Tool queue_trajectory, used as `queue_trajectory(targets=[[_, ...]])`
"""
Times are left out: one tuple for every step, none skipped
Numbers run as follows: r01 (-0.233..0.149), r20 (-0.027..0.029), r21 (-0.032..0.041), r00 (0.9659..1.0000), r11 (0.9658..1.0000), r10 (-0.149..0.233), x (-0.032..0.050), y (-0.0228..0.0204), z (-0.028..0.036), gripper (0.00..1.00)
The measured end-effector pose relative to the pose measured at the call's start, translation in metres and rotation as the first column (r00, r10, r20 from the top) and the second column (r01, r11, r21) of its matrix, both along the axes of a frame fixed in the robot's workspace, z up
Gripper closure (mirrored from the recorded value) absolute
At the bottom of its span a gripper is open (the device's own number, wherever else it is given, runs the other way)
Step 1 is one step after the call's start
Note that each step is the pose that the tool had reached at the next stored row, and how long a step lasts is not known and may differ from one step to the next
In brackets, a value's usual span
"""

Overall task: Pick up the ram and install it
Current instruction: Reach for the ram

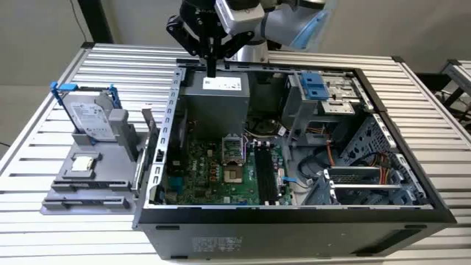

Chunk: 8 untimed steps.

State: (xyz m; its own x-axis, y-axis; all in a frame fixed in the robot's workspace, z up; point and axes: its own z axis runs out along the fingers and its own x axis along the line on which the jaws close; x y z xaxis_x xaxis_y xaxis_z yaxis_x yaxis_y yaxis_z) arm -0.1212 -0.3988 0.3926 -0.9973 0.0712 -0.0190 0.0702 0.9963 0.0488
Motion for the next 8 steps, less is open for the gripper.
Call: queue_trajectory(targets=[[0.000,0.0000,0.0000,1.0000,1.0000,0.000,0.0000,0.0000,0.0000,1.00],[0.000,-0.0001,-0.0001,1.0000,1.0000,0.000,0.0000,0.0000,0.0000,1.00],[0.000,0.0000,0.0000,1.0000,1.0000,0.000,0.0000,0.0000,0.0000,1.00],[0.000,-0.0001,-0.0001,1.0000,1.0000,0.000,0.0000,0.0000,0.0000,1.00],[0.000,-0.0001,-0.0001,1.0000,1.0000,0.000,0.0000,0.0000,0.0000,1.00],[0.000,0.0000,0.0000,1.0000,1.0000,0.000,0.0000,0.0000,0.0000,1.00],[0.000,0.0000,-0.0001,1.0000,1.0000,0.000,0.0000,0.0000,0.0000,1.00],[0.000,0.0000,0.0000,1.0000,1.0000,0.000,0.0000,0.0000,0.0000,1.00]])
